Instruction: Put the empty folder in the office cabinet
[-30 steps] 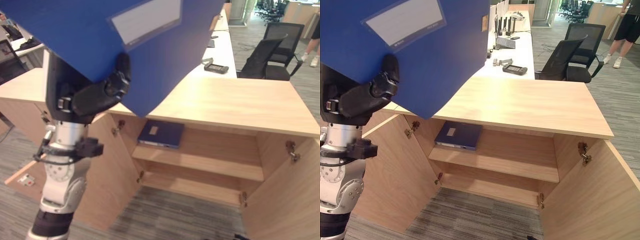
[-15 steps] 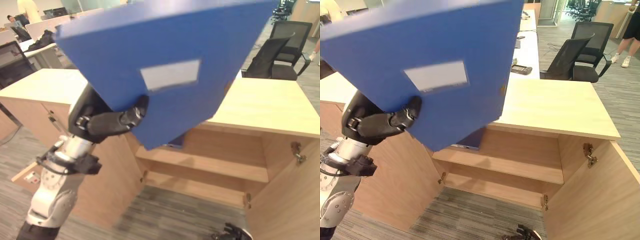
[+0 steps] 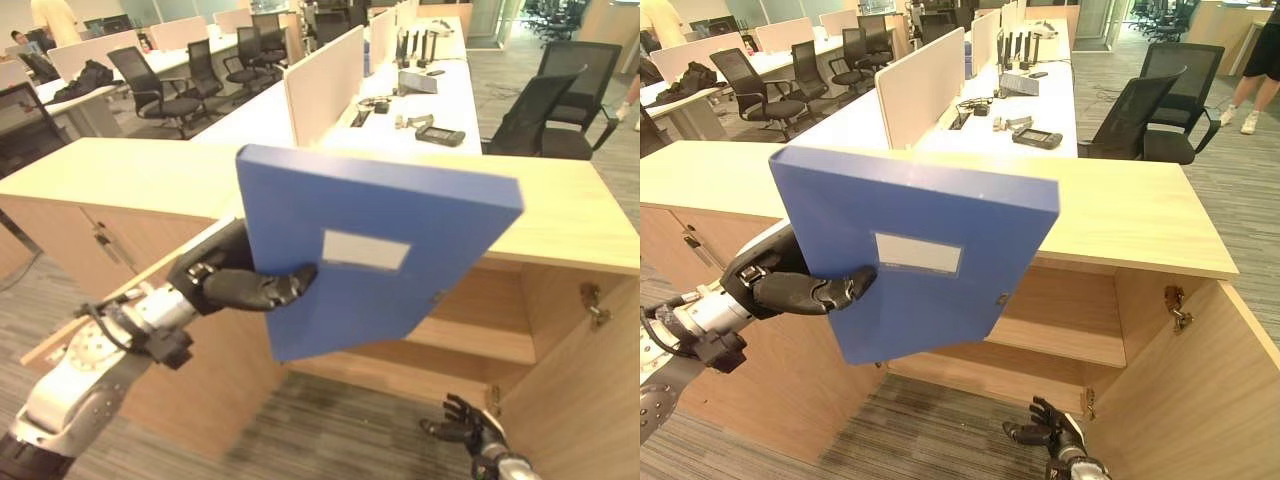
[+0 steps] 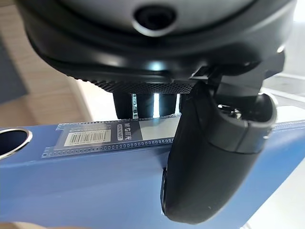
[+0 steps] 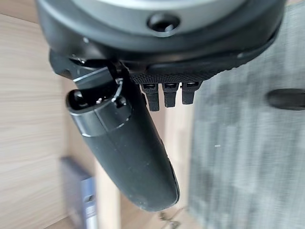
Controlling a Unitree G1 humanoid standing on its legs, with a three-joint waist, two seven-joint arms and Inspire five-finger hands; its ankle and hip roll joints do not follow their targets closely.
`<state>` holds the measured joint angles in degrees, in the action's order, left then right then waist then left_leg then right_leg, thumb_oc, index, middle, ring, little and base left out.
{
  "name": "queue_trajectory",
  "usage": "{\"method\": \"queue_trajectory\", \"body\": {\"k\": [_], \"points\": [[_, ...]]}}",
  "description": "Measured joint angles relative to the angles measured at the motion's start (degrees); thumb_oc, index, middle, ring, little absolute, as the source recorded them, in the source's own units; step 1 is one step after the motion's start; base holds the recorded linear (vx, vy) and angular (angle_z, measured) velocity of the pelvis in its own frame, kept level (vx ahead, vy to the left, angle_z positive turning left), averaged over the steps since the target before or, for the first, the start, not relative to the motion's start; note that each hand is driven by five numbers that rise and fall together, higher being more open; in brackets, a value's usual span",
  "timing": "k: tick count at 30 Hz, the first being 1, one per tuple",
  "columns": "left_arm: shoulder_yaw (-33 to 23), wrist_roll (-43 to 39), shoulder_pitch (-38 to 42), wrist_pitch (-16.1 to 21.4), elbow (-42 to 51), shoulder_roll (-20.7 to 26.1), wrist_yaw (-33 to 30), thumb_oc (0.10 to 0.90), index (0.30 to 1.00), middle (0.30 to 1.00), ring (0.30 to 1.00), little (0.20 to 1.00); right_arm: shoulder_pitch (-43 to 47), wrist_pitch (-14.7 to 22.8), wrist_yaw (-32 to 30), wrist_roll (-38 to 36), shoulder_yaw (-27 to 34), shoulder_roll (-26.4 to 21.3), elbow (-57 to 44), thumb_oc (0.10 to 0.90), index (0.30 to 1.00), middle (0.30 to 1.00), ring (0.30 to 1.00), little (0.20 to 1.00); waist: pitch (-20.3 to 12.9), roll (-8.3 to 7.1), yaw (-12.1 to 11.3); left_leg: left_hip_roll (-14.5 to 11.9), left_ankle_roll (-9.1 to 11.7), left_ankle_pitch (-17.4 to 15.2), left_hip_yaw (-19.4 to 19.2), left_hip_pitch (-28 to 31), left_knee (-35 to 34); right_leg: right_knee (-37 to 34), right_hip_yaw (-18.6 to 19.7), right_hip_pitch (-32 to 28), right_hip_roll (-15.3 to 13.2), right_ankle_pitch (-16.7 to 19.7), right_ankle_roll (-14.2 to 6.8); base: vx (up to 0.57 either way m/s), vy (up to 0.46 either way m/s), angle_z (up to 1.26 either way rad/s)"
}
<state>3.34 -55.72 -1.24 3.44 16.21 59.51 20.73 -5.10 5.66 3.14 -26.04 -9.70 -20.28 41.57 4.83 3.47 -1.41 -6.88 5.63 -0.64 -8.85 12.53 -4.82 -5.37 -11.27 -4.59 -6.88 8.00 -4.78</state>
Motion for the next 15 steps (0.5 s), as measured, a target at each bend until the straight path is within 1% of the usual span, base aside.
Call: {"method": "queue_trajectory", "body": {"k": [2,5,7,8,9,11,14,15], "points": [[0.0,0.5,-0.9,0.0,-1.8,0.0,0.0,0.400,0.300,0.300,0.300,0.300,-1.2,-0.2,0.1,0.0,0.1,-1.4,-5.6,0.800,0.900,0.900,0.900,0.900,0.0,0.01,0.0,0.0,0.0,0.0,0.0,-0.1,0.0,0.0,0.0,0.1,0.0,0.0,0.0,0.00,0.000,0.00],[0.0,2.8,-2.1,-0.1,-3.9,-0.5,0.0,0.400,0.300,0.300,0.300,0.300,-1.5,0.2,0.5,0.0,1.1,-2.2,-10.9,0.800,0.900,0.900,0.900,0.900,0.1,-0.11,0.3,0.0,0.0,-0.1,0.0,-0.2,0.0,0.0,0.0,0.2,0.0,0.0,0.0,0.00,0.000,0.00],[-0.1,4.5,-2.3,-0.5,-5.4,-2.4,0.0,0.400,0.300,0.300,0.300,0.300,-1.7,0.0,0.7,-0.2,1.7,-3.0,-14.4,0.800,0.900,0.900,0.900,0.900,0.2,-0.30,0.3,0.1,0.0,-0.1,0.0,-0.2,0.0,0.1,0.0,0.2,-0.1,-0.1,-0.1,0.01,0.015,0.00],[0.0,5.0,-2.3,-0.6,-6.8,-4.4,-0.1,0.400,0.300,0.300,0.300,0.300,-1.8,0.0,1.4,-0.9,1.7,-3.8,-16.7,0.800,0.900,0.900,0.900,0.900,0.2,-0.13,0.4,0.1,0.0,-0.2,0.0,-0.3,0.0,0.1,0.0,0.3,-0.1,-0.1,-0.1,0.00,0.000,0.00],[0.0,5.1,-2.4,-0.7,-7.2,-4.7,-0.3,0.400,0.300,0.300,0.300,0.300,-1.7,0.2,1.7,-1.4,1.7,-3.9,-17.3,0.800,0.900,0.900,0.900,0.900,0.2,-0.18,0.5,0.1,0.0,-0.2,-0.1,-0.3,0.0,0.1,0.0,0.3,-0.1,-0.1,-0.1,0.00,0.030,-0.01],[0.0,6.9,-2.3,-0.8,-8.4,-5.1,-0.3,0.400,0.300,0.300,0.300,0.300,-1.5,0.3,2.9,-2.3,1.8,-4.6,-20.6,0.800,0.900,0.900,0.900,0.900,0.5,-0.84,1.0,0.0,0.0,-0.1,-0.1,-0.3,0.0,0.4,0.1,0.3,0.0,-0.1,0.0,0.00,0.015,0.00],[0.0,8.2,-2.1,-0.8,-9.7,-7.1,-0.4,0.400,0.300,0.300,0.300,0.300,-1.8,-0.1,4.4,-4.2,1.8,-5.5,-23.1,0.800,0.900,0.900,0.900,0.900,0.5,-0.82,1.3,0.1,-0.1,-0.3,-0.3,-0.3,0.0,0.4,0.3,0.4,0.0,0.1,0.2,0.01,0.008,-0.03],[0.0,8.9,-2.0,-0.8,-10.1,-7.9,-0.5,0.400,0.300,0.300,0.300,0.300,-1.8,-0.4,5.4,-5.8,1.7,-5.7,-24.5,0.800,0.900,0.900,0.900,0.900,0.5,-0.87,1.3,0.0,-0.1,-0.3,-0.5,-0.2,0.0,0.4,0.4,0.5,0.1,0.1,0.2,0.01,0.014,-0.05]]}}
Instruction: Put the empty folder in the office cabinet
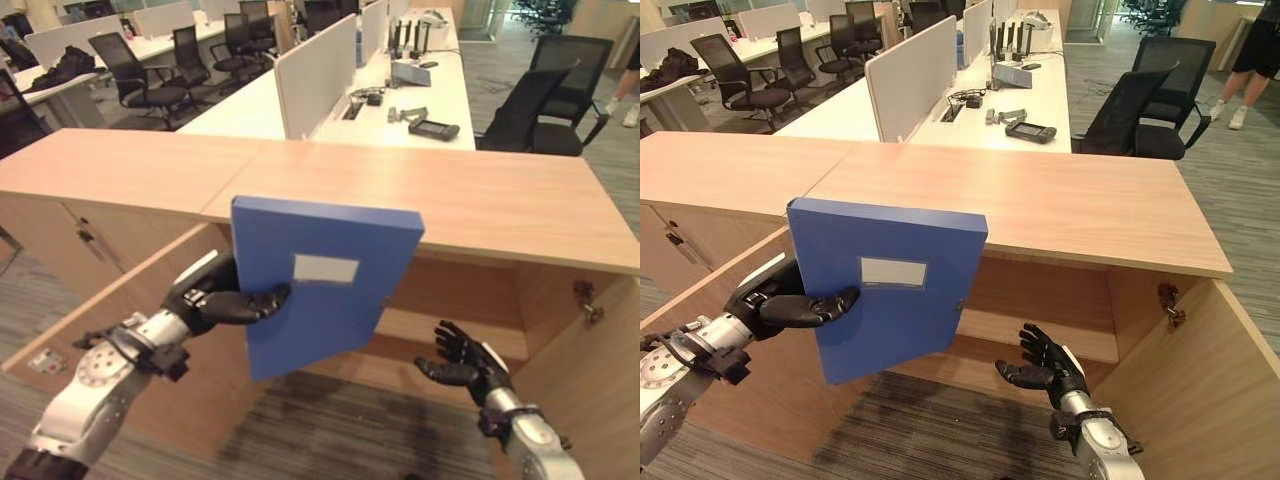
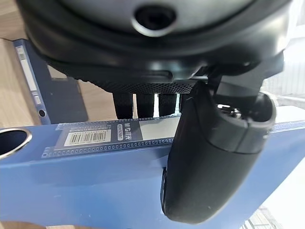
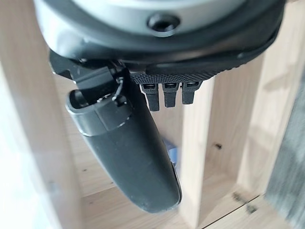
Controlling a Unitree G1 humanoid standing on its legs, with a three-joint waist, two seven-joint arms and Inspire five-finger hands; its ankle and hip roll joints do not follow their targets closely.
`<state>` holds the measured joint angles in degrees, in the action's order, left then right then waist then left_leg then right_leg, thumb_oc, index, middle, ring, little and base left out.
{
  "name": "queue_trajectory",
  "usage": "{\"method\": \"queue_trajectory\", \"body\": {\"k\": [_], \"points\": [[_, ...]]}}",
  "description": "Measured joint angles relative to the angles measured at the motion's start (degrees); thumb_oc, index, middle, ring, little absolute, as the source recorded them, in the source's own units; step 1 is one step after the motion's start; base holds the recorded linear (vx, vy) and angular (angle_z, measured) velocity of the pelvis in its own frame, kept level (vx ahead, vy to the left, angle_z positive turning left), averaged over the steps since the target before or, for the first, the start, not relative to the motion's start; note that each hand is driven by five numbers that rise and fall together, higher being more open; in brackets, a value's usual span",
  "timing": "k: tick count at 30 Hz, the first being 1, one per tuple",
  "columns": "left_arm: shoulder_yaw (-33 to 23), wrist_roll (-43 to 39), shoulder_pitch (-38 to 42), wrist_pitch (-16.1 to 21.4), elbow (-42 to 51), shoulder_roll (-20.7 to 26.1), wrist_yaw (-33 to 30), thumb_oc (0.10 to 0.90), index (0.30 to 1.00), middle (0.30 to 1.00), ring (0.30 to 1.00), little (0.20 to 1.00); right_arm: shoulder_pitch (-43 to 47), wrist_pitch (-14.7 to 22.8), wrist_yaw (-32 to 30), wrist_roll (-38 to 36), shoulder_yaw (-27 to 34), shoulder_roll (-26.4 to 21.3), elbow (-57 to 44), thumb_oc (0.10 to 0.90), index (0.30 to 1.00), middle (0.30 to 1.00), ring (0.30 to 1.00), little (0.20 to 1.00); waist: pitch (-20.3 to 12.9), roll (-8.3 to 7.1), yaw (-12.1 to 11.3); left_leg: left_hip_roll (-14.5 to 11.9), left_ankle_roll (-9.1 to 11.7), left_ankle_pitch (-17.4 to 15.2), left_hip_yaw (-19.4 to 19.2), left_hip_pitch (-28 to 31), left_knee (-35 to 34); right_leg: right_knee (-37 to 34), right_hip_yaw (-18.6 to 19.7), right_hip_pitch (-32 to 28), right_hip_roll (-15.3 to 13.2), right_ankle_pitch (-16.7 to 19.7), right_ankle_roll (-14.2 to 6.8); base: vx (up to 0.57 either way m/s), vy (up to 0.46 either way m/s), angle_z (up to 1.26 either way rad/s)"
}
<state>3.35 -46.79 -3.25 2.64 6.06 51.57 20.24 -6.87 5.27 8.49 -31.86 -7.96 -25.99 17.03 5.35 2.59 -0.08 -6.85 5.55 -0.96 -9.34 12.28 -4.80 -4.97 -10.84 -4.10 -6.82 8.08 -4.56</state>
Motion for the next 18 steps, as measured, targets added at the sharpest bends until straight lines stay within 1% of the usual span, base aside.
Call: {"method": "queue_trajectory", "body": {"k": [1,2,8,11,15,16,18], "points": [[0.0,0.2,0.0,0.0,-0.2,-0.4,0.0,0.400,0.300,0.300,0.300,0.300,0.0,-0.1,0.7,-0.6,0.0,-0.1,-1.0,0.800,0.900,0.900,0.900,0.900,0.0,-0.01,0.0,0.0,0.0,0.0,0.0,0.0,0.0,0.0,0.0,0.0,0.0,0.0,0.0,0.01,0.014,-0.04],[0.0,0.3,0.0,0.0,-0.5,-1.3,0.1,0.400,0.300,0.300,0.300,0.300,0.0,-0.3,1.9,-2.8,-0.1,-0.3,-2.6,0.800,0.900,0.900,0.900,0.900,0.0,-0.01,0.2,0.0,0.0,0.0,-0.1,0.0,0.0,0.0,0.1,0.0,0.0,0.0,0.0,0.00,0.000,0.00],[0.1,0.4,0.1,0.0,-0.5,-1.6,0.3,0.400,0.300,0.300,0.300,0.300,0.3,-1.4,5.4,-8.8,-1.3,-0.9,-8.3,0.800,0.900,0.900,0.900,0.900,0.0,-0.07,0.1,0.0,0.0,-0.1,-0.5,0.1,0.0,0.0,0.4,0.2,0.1,0.0,0.0,0.00,0.003,-0.01],[1.0,0.4,0.4,0.0,-0.5,-1.8,0.4,0.400,0.300,0.300,0.300,0.300,1.0,-1.8,7.1,-11.3,-3.2,-1.0,-10.6,0.800,0.900,0.900,0.900,0.900,0.1,-0.14,-0.1,0.0,0.0,-0.1,-0.9,0.0,0.0,0.0,0.8,0.5,0.1,0.0,0.0,0.00,0.005,-0.07],[2.6,0.4,1.0,-0.2,-0.5,-3.5,0.5,0.400,0.300,0.300,0.300,0.300,2.6,-2.1,8.3,-13.4,-6.3,-1.0,-12.3,0.800,0.900,0.900,0.900,0.900,0.1,-0.19,0.0,0.0,0.0,-0.1,-1.4,0.0,0.0,0.0,1.3,0.8,0.2,0.1,0.0,0.00,0.002,-0.07],[3.8,0.5,2.0,-0.3,-0.5,-3.5,0.5,0.400,0.300,0.300,0.300,0.300,3.5,-2.1,8.4,-13.7,-7.1,-1.0,-12.3,0.800,0.900,0.900,0.900,0.900,0.1,-0.28,0.0,0.0,0.0,-0.1,-1.4,0.0,0.0,0.0,1.4,0.9,0.2,0.1,0.0,0.00,0.000,0.00],[4.5,0.4,2.6,-0.4,-0.3,-3.6,1.4,0.400,0.300,0.300,0.300,0.300,4.3,-2.1,8.6,-13.9,-7.7,-0.8,-12.9,0.800,0.900,0.900,0.900,0.900,0.1,-0.30,0.0,0.0,0.0,-0.1,-1.4,0.0,0.0,0.0,1.4,0.9,0.2,0.1,0.1,0.00,0.000,0.00]]}}
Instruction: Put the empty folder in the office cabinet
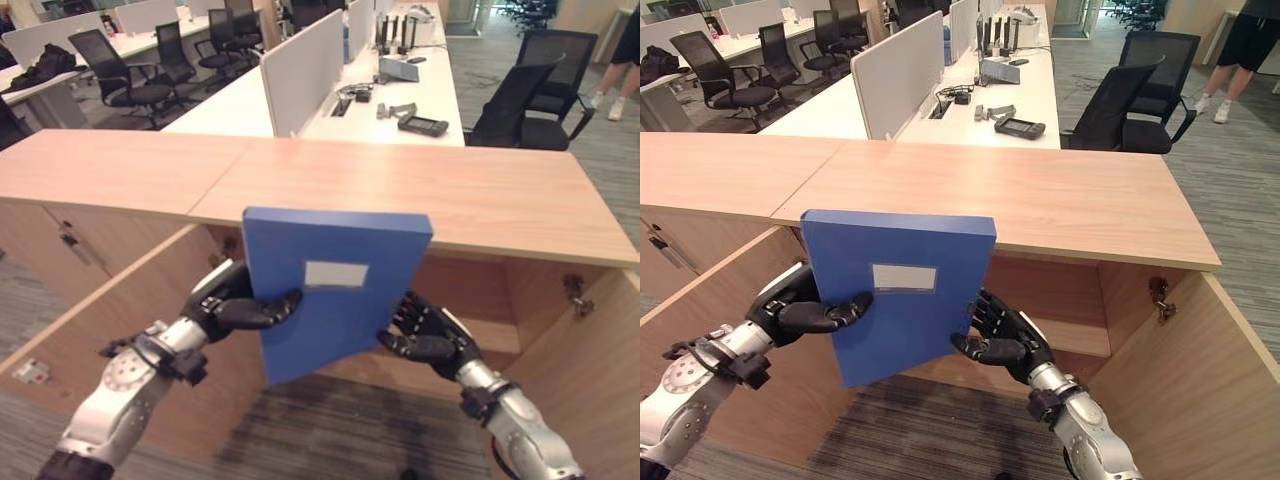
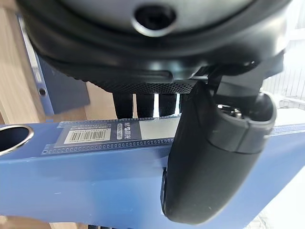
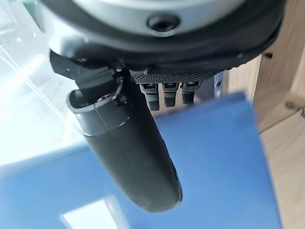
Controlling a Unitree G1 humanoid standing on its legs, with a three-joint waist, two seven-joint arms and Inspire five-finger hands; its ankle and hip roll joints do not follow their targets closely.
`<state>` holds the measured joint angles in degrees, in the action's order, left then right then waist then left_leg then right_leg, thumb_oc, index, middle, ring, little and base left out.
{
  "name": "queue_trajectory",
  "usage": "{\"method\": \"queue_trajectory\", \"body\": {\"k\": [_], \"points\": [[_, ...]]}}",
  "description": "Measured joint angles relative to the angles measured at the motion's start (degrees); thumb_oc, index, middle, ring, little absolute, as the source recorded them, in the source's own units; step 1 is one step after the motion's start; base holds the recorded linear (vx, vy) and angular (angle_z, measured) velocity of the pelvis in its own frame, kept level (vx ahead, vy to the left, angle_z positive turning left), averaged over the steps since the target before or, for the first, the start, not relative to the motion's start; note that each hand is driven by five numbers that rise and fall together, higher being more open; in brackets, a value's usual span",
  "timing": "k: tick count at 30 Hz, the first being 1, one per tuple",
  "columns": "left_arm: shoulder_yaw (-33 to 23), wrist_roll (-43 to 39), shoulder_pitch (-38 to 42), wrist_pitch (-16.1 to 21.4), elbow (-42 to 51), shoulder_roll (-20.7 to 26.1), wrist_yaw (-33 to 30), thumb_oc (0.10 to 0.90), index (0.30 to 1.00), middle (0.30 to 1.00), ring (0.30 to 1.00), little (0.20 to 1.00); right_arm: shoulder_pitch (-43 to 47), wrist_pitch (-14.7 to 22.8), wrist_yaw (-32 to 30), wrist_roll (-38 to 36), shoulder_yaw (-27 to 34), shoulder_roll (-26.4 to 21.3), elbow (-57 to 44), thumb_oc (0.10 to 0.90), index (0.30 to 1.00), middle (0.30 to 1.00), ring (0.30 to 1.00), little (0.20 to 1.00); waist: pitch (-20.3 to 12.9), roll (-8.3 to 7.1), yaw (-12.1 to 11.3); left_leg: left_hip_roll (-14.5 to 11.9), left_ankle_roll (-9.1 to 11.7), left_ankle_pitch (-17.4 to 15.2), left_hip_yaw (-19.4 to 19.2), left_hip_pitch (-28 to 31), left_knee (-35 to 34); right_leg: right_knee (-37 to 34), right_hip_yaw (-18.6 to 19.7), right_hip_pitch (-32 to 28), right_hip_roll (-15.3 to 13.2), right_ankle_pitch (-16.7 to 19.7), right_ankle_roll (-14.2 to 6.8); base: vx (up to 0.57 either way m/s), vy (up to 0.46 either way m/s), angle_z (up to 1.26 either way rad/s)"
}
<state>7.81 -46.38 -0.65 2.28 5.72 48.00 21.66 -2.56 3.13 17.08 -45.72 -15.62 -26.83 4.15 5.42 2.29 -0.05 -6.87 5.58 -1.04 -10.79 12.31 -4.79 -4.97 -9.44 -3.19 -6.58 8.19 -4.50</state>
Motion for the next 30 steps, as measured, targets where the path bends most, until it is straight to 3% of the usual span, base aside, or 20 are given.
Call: {"method": "queue_trajectory", "body": {"k": [20,30], "points": [[1.5,-1.8,2.6,-2.8,0.0,0.9,1.2,0.400,0.300,0.300,0.300,0.300,1.5,-0.2,-2.1,-1.9,-1.7,-0.8,0.0,0.800,0.900,0.900,0.900,0.900,0.0,-0.05,-0.2,0.0,0.0,0.0,-0.1,-0.1,0.0,0.0,0.1,0.1,0.1,0.1,0.2,0.00,0.000,0.00],[1.6,-2.8,2.7,-3.5,0.0,2.4,1.5,0.400,0.300,0.300,0.300,0.300,1.5,-1.1,-2.5,-6.3,-3.4,-0.9,0.0,0.800,0.900,0.900,0.900,0.900,0.2,-0.35,-0.2,0.0,0.0,0.0,0.0,-0.1,0.0,0.0,0.1,0.2,0.1,0.1,0.2,0.00,0.000,0.00]]}}
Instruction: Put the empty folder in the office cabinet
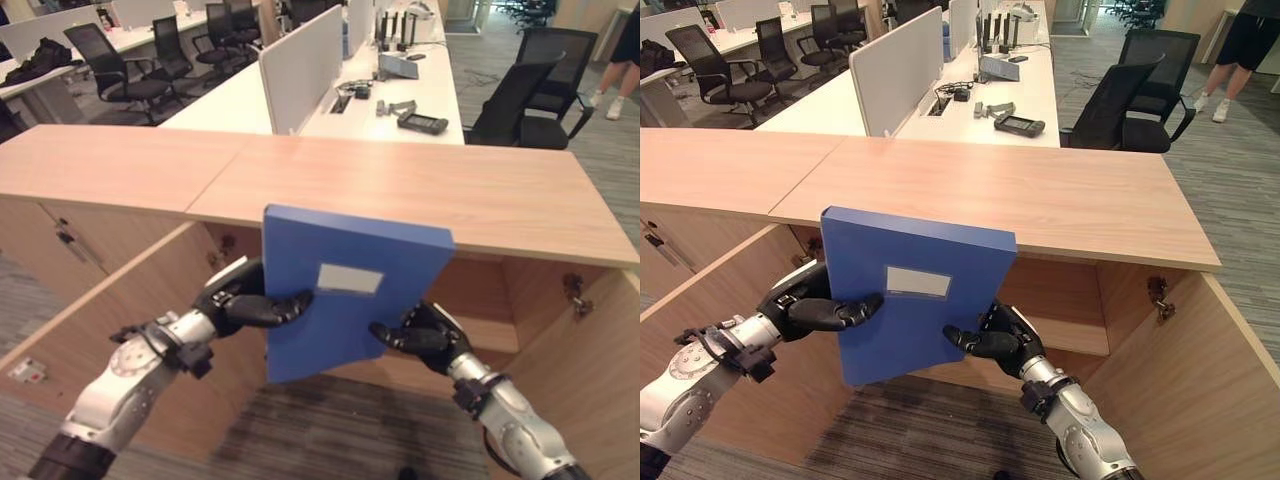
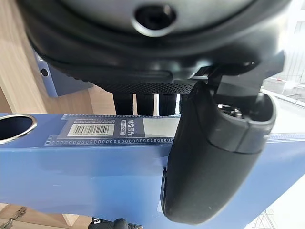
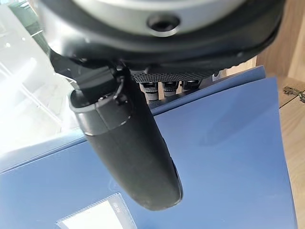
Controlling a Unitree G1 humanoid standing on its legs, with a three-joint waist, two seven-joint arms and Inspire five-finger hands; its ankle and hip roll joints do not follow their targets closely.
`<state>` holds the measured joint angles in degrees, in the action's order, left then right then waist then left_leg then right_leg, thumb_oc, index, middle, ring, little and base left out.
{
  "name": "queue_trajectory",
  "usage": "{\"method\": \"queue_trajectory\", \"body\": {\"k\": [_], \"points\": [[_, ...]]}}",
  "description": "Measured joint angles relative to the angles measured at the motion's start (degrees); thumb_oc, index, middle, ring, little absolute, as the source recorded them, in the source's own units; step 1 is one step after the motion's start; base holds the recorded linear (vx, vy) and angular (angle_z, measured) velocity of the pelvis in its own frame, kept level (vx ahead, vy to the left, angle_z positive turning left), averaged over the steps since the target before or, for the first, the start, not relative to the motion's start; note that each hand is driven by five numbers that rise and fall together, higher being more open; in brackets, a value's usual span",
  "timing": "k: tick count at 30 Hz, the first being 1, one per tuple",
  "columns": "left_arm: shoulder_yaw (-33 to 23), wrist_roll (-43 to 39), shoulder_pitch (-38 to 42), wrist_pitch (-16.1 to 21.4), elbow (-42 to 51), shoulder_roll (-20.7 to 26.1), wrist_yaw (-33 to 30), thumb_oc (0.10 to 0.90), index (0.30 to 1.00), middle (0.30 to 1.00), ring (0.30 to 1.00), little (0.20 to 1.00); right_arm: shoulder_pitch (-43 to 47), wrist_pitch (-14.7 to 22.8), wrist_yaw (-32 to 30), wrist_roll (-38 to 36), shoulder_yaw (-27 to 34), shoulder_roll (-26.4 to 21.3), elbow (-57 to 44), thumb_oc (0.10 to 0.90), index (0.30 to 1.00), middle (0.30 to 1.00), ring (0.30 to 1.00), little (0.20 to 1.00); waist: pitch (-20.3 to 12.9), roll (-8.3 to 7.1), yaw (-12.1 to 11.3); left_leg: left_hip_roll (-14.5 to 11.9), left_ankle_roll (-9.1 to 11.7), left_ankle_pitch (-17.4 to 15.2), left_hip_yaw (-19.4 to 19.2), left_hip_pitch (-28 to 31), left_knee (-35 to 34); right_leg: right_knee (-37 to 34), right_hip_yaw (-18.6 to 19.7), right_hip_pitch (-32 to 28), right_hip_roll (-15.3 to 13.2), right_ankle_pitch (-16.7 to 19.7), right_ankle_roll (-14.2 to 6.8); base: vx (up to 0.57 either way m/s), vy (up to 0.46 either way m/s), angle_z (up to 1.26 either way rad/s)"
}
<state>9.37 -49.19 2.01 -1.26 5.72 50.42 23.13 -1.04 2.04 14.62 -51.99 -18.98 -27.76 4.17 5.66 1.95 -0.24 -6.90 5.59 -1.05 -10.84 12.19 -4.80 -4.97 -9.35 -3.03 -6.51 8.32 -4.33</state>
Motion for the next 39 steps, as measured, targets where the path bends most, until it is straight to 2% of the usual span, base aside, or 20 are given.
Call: {"method": "queue_trajectory", "body": {"k": [12,14,18,25,33,39], "points": [[1.6,-1.3,1.6,-1.4,0.0,-0.2,0.1,0.400,0.300,0.300,0.300,0.300,0.0,0.0,-0.2,0.0,0.6,-0.2,0.1,0.800,0.900,0.900,0.900,0.900,0.0,0.00,0.1,0.0,0.0,0.0,0.0,0.0,0.0,0.0,0.1,0.0,0.0,0.0,0.0,0.00,0.000,0.00],[3.2,-3.8,3.3,-3.7,0.0,0.0,0.1,0.400,0.300,0.300,0.300,0.300,0.1,-0.1,-0.2,-1.5,-0.3,-1.9,0.3,0.800,0.900,0.900,0.900,0.900,0.0,-0.03,0.0,0.0,0.0,0.0,0.0,0.0,0.2,0.0,0.1,0.0,0.0,0.1,0.1,0.00,0.000,0.00],[4.1,-4.6,4.3,-5.0,0.0,0.6,0.2,0.400,0.300,0.300,0.300,0.300,0.1,-0.6,0.2,-2.5,-1.8,-4.3,0.3,0.800,0.900,0.900,0.900,0.900,0.0,-0.04,0.2,0.0,0.0,0.0,0.0,0.1,0.1,0.0,0.1,0.0,0.1,0.1,0.1,0.00,0.000,0.00],[4.2,-4.7,4.4,-5.1,0.1,0.8,2.9,0.400,0.300,0.300,0.300,0.300,0.7,-1.1,2.9,-2.5,-2.2,-4.5,2.3,0.800,0.900,0.900,0.900,0.900,0.0,-0.14,0.1,0.0,0.0,0.0,0.0,0.1,0.0,0.0,0.1,-0.1,0.0,0.2,0.1,0.00,0.000,0.00],[4.1,-5.8,4.5,-5.3,0.1,0.9,3.3,0.400,0.300,0.300,0.300,0.300,1.5,-1.0,4.3,-2.2,-1.1,-2.5,3.5,0.800,0.900,0.900,0.900,0.900,0.4,-0.82,0.1,0.0,0.0,0.0,0.1,0.1,0.0,0.0,-0.1,-0.1,0.0,0.2,0.1,0.00,0.000,0.00],[1.9,-5.7,4.4,-5.3,0.1,-1.0,3.3,0.400,0.300,0.300,0.300,0.300,1.5,-0.3,4.2,-2.6,-0.5,0.1,3.3,0.800,0.900,0.900,0.900,0.900,0.4,-0.98,0.0,0.0,0.0,0.0,0.1,0.1,0.0,0.0,-0.1,-0.1,0.0,0.2,0.1,0.00,0.000,0.00]]}}
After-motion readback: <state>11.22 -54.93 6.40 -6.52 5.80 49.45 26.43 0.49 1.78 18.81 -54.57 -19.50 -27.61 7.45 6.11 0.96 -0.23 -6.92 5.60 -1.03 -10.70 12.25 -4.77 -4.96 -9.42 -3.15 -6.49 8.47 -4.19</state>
